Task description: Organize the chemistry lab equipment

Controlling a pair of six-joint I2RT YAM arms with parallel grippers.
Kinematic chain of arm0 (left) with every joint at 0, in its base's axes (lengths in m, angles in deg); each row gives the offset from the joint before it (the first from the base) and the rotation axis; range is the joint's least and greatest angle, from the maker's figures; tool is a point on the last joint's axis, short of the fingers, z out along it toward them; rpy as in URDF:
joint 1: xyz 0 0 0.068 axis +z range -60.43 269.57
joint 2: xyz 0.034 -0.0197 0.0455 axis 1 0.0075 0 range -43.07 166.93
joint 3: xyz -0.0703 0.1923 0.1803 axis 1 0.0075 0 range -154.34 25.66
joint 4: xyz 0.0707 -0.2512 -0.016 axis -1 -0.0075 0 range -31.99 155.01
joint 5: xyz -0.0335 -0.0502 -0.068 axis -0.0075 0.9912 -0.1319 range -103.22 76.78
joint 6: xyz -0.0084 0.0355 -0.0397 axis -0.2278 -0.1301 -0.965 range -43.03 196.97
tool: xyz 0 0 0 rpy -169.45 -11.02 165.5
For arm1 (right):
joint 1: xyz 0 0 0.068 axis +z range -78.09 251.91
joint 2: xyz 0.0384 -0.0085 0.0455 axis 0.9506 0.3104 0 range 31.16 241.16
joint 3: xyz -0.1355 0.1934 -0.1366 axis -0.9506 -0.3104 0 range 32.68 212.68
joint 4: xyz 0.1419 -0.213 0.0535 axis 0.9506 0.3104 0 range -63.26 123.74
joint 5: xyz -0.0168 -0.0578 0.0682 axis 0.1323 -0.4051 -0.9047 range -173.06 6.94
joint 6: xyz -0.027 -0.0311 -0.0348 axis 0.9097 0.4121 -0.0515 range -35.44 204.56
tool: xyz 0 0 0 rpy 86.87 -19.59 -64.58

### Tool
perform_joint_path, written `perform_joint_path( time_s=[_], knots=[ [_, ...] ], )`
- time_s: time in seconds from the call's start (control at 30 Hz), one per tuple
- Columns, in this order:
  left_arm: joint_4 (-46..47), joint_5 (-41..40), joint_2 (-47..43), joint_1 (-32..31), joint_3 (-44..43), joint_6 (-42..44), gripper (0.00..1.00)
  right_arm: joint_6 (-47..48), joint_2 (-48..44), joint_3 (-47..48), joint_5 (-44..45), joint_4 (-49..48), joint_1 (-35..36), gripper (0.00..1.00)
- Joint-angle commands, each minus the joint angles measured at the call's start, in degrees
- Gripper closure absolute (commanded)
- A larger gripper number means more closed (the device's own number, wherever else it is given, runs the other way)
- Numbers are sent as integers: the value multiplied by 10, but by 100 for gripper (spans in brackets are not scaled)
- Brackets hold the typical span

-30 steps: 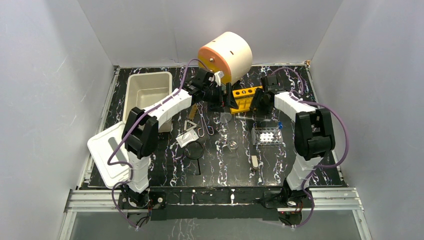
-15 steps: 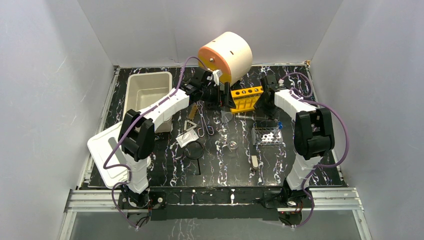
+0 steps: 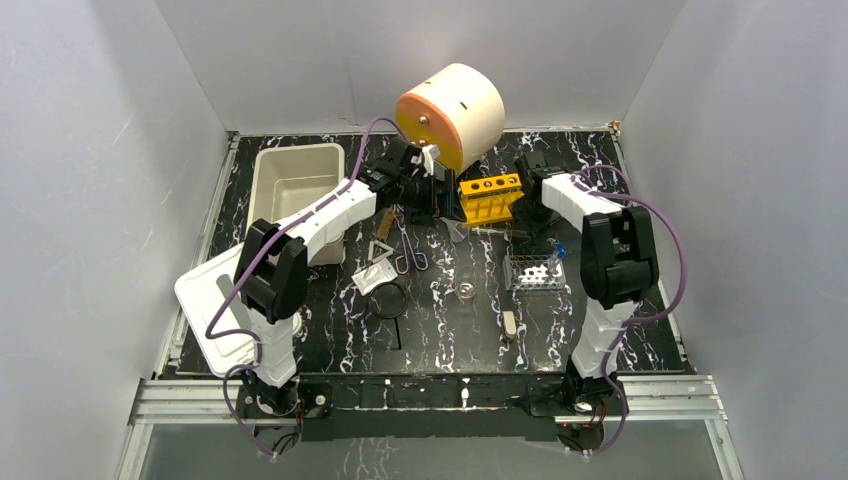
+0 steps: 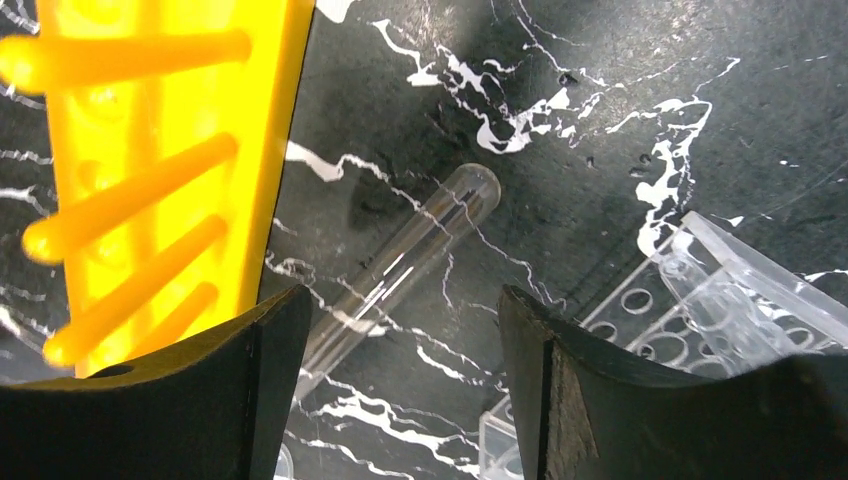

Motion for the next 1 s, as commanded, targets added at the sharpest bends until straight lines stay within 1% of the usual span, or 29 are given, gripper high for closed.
perform_joint_path(
  time_s=[0.0, 0.13, 0.27, 0.47, 0.53, 0.6, 0.7, 0.8, 0.9, 0.97],
  knots=[
    [-8, -5, -51, 6, 7, 11, 7, -73, 37, 39, 42, 42, 3, 23],
    [-9, -5, -54, 10, 11, 12, 7, -69, 51, 42, 50, 35, 3, 23],
    [-10, -6, -54, 13, 12, 13, 7, -66, 54, 37, 56, 34, 3, 28],
    [-10, -6, -52, 15, 12, 12, 7, -47, 64, 34, 54, 30, 3, 53],
    [-10, -6, -52, 15, 11, 12, 7, -44, 67, 34, 52, 25, 3, 58],
    [-10, -5, -52, 15, 11, 12, 7, -44, 72, 36, 50, 19, 3, 60],
    [-11, -5, -52, 15, 11, 13, 7, -57, 85, 49, 45, 26, 3, 55],
    [-14, -5, -54, 15, 12, 14, 7, -77, 102, 67, 39, 42, 3, 55],
    [-16, -7, -56, 15, 13, 15, 7, -91, 117, 78, 35, 54, 3, 60],
    [-15, -8, -56, 15, 13, 15, 7, -95, 117, 77, 38, 53, 3, 68]
  ],
)
